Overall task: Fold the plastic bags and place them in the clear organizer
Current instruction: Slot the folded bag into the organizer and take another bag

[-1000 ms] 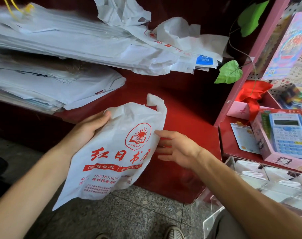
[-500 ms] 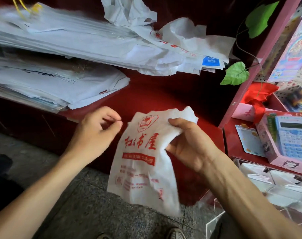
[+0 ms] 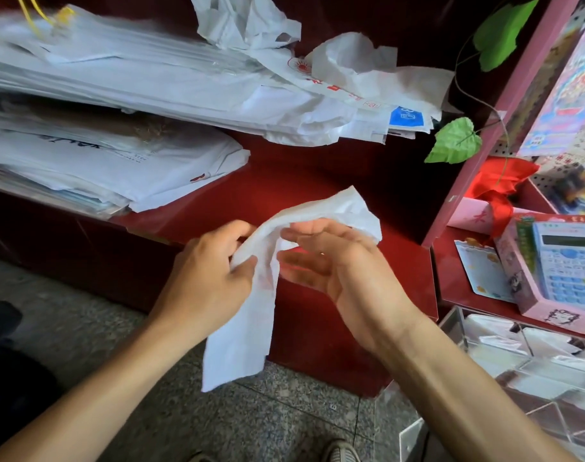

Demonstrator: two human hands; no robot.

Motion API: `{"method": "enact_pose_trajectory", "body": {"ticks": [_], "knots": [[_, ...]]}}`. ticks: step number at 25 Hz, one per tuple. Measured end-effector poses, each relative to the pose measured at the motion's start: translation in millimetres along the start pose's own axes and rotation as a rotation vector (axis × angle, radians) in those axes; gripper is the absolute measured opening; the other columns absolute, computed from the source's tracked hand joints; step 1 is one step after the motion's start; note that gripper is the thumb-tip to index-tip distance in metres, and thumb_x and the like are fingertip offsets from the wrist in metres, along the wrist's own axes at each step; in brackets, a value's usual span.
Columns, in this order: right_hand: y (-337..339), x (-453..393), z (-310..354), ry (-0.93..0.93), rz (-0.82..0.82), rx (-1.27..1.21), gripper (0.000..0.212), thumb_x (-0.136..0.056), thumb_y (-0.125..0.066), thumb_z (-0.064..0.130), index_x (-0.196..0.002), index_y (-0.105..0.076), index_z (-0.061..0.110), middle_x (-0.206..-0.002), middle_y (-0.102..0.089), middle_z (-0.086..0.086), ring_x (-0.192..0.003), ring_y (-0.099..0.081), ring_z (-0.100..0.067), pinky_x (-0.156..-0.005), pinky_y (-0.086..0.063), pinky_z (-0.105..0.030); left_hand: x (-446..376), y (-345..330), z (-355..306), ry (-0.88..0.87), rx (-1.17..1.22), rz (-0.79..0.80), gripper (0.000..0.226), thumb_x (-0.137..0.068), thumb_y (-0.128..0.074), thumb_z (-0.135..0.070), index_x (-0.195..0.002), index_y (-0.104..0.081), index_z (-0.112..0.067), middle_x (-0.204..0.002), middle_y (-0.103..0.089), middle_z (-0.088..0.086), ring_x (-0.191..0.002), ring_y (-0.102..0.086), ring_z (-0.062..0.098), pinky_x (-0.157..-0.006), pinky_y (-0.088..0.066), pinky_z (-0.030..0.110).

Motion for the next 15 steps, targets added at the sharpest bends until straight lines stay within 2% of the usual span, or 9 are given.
{"method": "enact_pose_trajectory", "body": {"ticks": [2,4,7,9,10,11,12,14,15], "knots": [[19,4,30,0.273,-0.197,0.372,0.014,-0.088,-0.060,-0.001,-0.091,-0.064,0.012,-0.090,-0.072,-0.010,-0.071,-0.067,-0.020,-0.067,-0.056,-0.036,-5,8,8,0.011,0.002,-0.029,0.013,-0.084,-0.052,-0.033,-0.085,-0.056,-0.021,-0.064,-0.062,-0.007,-0.064,-0.060,0.021,-0.060,-0.050,0.044],[35,13,60,0.520,-0.379,0.616,0.023,-0.082,-0.065,0.003,-0.097,-0.059,0.019,-0.090,-0.068,0.002,-0.069,-0.063,-0.013,-0.063,-0.053,-0.033,-5,14,8,-0.015,-0.010,-0.058,0.023,-0.085,-0.048,-0.033,-0.072,-0.040,-0.016,-0.053,-0.044,-0.004,-0.053,-0.041,0.024,-0.052,-0.036,0.039],[59,15,77,0.650,-0.540,0.836,0.057,-0.075,-0.072,0.010,-0.125,-0.047,0.023,-0.123,-0.050,0.008,-0.097,-0.056,-0.012,-0.079,-0.051,-0.032,-6,20,8,-0.028,-0.014,-0.067,0.034,-0.093,-0.052,-0.027,-0.070,-0.029,-0.014,-0.054,-0.032,-0.003,-0.053,-0.029,0.023,-0.050,-0.026,0.037],[74,7,81,0.659,-0.553,0.968,0.078,-0.074,-0.074,0.011,-0.141,-0.037,0.023,-0.136,-0.038,0.012,-0.120,-0.048,-0.017,-0.098,-0.046,-0.040,-6,20,8,-0.032,-0.025,-0.044,0.037,-0.096,-0.053,-0.023,-0.070,-0.029,-0.013,-0.054,-0.032,-0.003,-0.053,-0.028,0.022,-0.051,-0.026,0.037],[81,1,80,0.647,-0.519,1.012,0.082,-0.075,-0.076,0.013,-0.145,-0.036,0.024,-0.141,-0.038,0.013,-0.127,-0.045,-0.017,-0.104,-0.043,-0.041,-6,19,6,-0.045,-0.040,-0.029,0.036,-0.096,-0.052,-0.024,-0.070,-0.029,-0.015,-0.055,-0.032,-0.002,-0.053,-0.028,0.021,-0.050,-0.026,0.037],[87,-5,79,0.624,-0.456,1.027,0.077,-0.077,-0.078,0.015,-0.144,-0.040,0.025,-0.142,-0.043,0.014,-0.129,-0.045,-0.014,-0.107,-0.041,-0.040,-5,17,4,-0.061,-0.056,-0.014,0.036,-0.097,-0.051,-0.025,-0.070,-0.028,-0.017,-0.056,-0.033,-0.002,-0.052,-0.028,0.020,-0.050,-0.025,0.036],[91,-11,76,0.589,-0.374,1.007,0.063,-0.080,-0.079,0.017,-0.137,-0.052,0.024,-0.137,-0.054,0.014,-0.125,-0.051,-0.011,-0.104,-0.044,-0.038,-5,15,3,-0.073,-0.071,-0.002,0.037,-0.097,-0.051,-0.024,-0.069,-0.029,-0.018,-0.056,-0.035,-0.002,-0.052,-0.029,0.019,-0.050,-0.025,0.036],[89,-16,69,0.517,-0.216,0.892,0.025,-0.085,-0.077,0.015,-0.109,-0.072,0.020,-0.107,-0.073,0.012,-0.100,-0.067,-0.006,-0.087,-0.053,-0.033,-4,12,4,-0.080,-0.100,0.003,0.035,-0.098,-0.053,-0.021,-0.069,-0.033,-0.017,-0.057,-0.040,-0.004,-0.053,-0.033,0.020,-0.051,-0.027,0.036],[89,-16,67,0.499,-0.183,0.813,0.014,-0.086,-0.075,0.012,-0.098,-0.075,0.019,-0.093,-0.076,0.010,-0.085,-0.070,-0.003,-0.076,-0.054,-0.025,-5,12,6,-0.080,-0.108,0.002,0.031,-0.097,-0.053,-0.020,-0.070,-0.039,-0.018,-0.058,-0.044,-0.007,-0.054,-0.039,0.019,-0.052,-0.031,0.036]]}}
Point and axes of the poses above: each hand's wrist, its own x-axis away from the middle knuckle, its own y-axis out of the back of the hand, z = x × y, the point moved 9 cm from there along -x, towards the middle knuckle
